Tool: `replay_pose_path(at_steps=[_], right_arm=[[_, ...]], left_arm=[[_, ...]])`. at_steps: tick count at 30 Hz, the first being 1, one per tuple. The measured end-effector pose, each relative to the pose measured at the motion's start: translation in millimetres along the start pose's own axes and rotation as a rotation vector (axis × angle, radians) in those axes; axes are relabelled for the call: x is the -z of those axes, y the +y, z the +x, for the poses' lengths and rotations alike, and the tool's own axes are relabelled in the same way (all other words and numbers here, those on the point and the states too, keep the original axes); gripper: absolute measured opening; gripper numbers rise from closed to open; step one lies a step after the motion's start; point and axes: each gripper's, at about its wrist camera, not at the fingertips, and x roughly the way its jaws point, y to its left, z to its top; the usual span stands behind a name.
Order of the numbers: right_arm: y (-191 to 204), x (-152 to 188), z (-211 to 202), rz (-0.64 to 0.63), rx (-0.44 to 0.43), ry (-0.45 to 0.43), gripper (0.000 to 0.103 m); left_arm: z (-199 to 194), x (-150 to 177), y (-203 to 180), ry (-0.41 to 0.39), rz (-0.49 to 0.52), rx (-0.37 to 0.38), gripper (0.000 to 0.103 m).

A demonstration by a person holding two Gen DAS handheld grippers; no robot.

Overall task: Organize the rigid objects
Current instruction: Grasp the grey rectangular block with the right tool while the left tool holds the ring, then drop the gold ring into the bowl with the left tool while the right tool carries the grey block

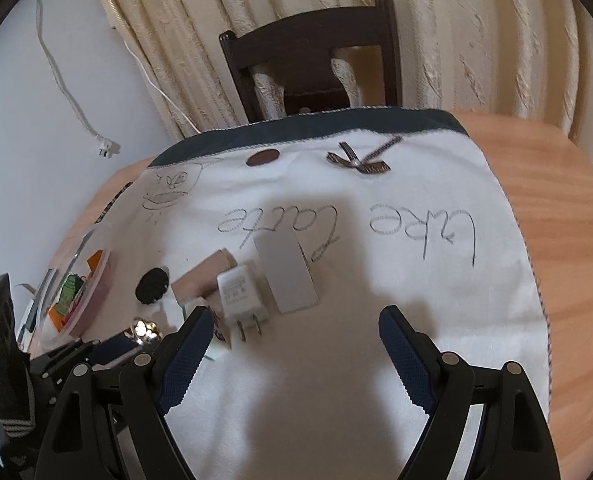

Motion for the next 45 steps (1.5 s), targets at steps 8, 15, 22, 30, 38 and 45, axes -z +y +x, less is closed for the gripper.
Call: replay_pose_path(at_steps=[8, 15, 22, 30, 38, 45], right_arm=[[12, -10, 22, -0.061, 0.002, 0.04, 0.086], [19, -16, 37, -0.09, 0.012, 0.054, 0.073], [9, -22, 49, -0.051, 0.035, 0.06, 0.058], [13, -25, 67, -0.07, 0.05, 0.083, 0.043], [16, -22, 62, -0.094, 0.055, 0.057, 0.035], [17, -22, 36, -0.084, 0.051, -0.011, 0.035]], left_arm=[[0, 0, 5, -0.005, -0.025, -0.002, 0.036], [1, 1, 8, -0.002, -0.04, 0.003, 0.036], [3, 1, 10, 0.001, -0.044, 0.008, 0.036], [3, 1, 10, 0.002, -0.044, 0.008, 0.036], [1, -2, 12, -0.014, -0.05, -0.01, 0.036], [-10, -6, 17, -0.055, -0.055, -0.055, 0.036]])
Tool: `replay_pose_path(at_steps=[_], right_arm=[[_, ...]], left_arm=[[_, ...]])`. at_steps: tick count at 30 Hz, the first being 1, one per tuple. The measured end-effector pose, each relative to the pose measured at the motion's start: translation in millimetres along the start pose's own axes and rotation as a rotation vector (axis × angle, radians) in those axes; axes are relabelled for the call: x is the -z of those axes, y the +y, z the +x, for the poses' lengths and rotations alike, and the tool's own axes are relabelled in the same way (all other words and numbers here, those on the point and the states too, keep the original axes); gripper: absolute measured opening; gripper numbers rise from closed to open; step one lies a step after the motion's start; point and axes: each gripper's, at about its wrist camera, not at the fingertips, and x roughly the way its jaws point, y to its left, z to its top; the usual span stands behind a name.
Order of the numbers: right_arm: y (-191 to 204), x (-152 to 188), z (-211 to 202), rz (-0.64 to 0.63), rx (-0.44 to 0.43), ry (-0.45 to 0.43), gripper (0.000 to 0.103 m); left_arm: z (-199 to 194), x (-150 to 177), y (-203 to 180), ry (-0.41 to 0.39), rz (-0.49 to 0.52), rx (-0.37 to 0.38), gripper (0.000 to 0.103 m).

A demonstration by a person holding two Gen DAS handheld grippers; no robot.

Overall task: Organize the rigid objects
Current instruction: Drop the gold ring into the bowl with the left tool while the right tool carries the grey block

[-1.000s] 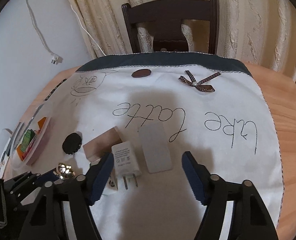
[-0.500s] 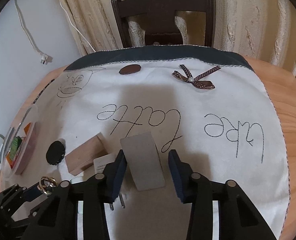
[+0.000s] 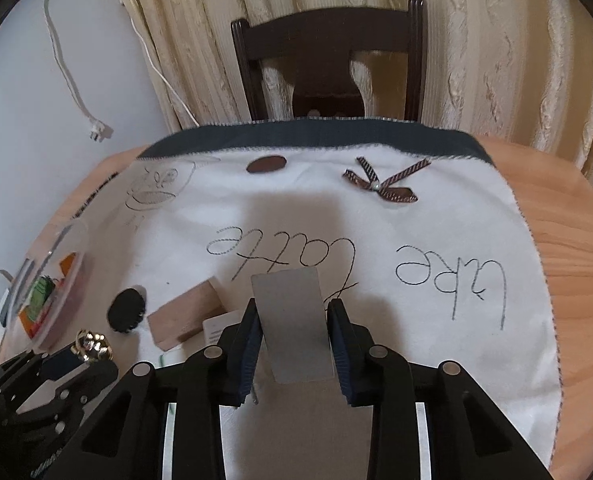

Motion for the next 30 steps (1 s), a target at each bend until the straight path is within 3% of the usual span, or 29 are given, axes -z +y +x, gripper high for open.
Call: replay_pose_path(at_steps=[15, 30], right_arm=[[25, 12, -37, -0.029, -0.079, -0.037, 0.035], [67, 9, -39, -0.091, -0.129, -0.037, 0.035]], left_arm=[[-19, -4, 12, -0.056, 0.005, -0.059, 0.036], [-30, -2, 46, -0.078, -0.062, -0.085, 0.036]])
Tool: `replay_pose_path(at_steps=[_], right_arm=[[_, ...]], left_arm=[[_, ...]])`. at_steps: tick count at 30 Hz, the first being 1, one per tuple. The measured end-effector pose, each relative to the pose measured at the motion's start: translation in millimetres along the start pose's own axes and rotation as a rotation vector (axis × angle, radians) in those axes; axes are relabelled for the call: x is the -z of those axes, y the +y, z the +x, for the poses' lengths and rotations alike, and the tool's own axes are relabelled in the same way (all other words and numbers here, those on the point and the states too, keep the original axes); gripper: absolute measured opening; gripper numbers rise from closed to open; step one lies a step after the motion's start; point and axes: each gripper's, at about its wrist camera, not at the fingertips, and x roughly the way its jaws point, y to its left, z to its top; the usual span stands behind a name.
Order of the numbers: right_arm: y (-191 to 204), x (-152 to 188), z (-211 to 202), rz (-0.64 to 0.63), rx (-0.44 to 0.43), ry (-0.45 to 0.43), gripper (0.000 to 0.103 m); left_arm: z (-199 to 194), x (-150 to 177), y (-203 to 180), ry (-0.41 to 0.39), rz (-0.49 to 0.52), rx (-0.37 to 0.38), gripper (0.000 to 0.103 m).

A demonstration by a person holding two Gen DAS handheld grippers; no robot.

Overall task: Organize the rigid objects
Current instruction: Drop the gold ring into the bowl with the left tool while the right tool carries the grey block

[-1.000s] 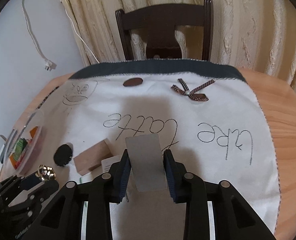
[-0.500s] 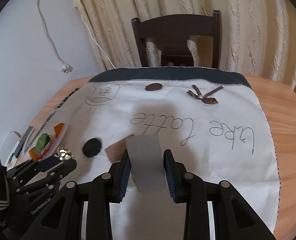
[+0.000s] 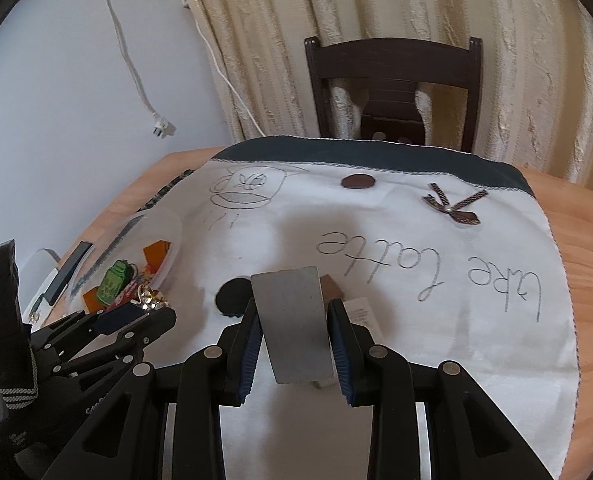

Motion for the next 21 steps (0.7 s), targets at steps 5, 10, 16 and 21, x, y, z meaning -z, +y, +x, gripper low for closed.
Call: replay_pose_path(at_steps=[5, 10, 16, 21], right_arm=[[11, -2, 3, -0.014, -0.012, 0.004, 0.035], [23, -5, 6, -0.032, -0.023, 0.008, 0.035], [36, -9, 10, -0.053, -0.035, 0.013, 0.035], [47, -12, 13, -0.072, -0.046, 0.015, 0.035]], left_arm=[[-2, -1, 14, -0.009, -0.026, -0.012, 0.036], [-3, -3, 27, -0.02, -0.049, -0.023, 0.036], [-5, -5, 42, -0.031, -0.076, -0.036, 0.036], [-7, -8, 62, -0.047, -0.112, -0.063, 0.036]])
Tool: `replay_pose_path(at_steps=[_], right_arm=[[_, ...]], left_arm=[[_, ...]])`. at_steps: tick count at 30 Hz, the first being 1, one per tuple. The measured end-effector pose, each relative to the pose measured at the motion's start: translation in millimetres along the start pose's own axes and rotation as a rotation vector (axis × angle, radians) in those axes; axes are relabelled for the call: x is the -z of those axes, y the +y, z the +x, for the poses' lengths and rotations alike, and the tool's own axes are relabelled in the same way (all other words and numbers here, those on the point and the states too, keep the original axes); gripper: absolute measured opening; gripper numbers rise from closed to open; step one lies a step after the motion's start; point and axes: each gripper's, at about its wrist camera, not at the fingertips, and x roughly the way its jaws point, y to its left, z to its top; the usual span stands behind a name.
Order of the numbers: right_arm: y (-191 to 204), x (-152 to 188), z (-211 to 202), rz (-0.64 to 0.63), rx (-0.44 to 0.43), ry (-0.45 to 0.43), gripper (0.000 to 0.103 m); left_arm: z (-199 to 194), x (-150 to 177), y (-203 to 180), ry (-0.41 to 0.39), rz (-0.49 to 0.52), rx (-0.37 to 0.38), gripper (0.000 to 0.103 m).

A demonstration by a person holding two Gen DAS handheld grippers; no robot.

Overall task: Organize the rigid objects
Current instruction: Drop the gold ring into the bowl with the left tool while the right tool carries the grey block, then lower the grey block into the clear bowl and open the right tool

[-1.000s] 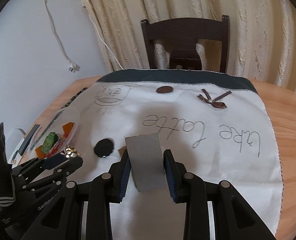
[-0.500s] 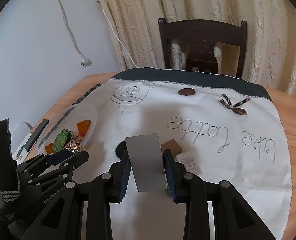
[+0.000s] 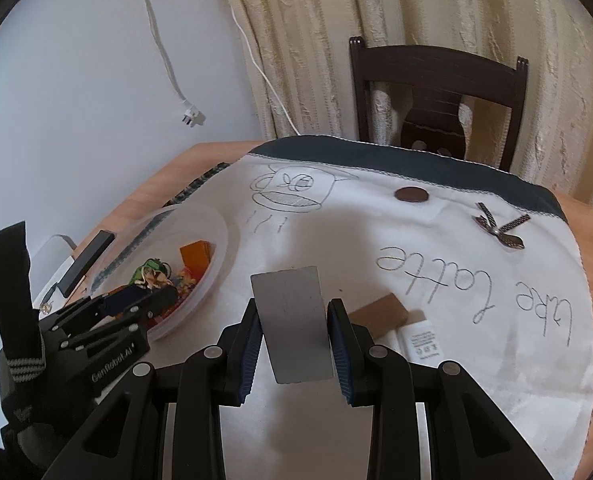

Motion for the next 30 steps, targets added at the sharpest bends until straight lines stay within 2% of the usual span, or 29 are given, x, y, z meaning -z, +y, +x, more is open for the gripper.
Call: replay_pose_path(at_steps=[11, 17, 19, 21, 22, 30], right_arm=[[26, -9, 14, -0.045, -0.034, 0.015, 0.035], [42, -14, 20, -0.069, -0.05, 0.02, 0.035], [47, -15, 22, -0.074, -0.055, 0.021, 0.035], [50, -16, 24, -0.08, -0.06, 0.024, 0.035], [53, -17, 25, -0.084, -0.063, 0.025, 0.035], [70, -26, 36, -0.105, -0.089, 0.034, 0.035]], left_arm=[[5, -6, 52, -0.017, -0.097, -0.078, 0.036], [7, -7, 68, -0.022, -0.154, -0.09, 0.037], [7, -8, 72, -0.028, -0.172, -0.093, 0.04], [6, -8, 78, -0.037, -0.192, -0.097, 0.059], [4, -8, 81, -0.046, -0.205, -0.101, 0.062], [-4, -6, 93, -0.102, -0.246, -0.151, 0.063]])
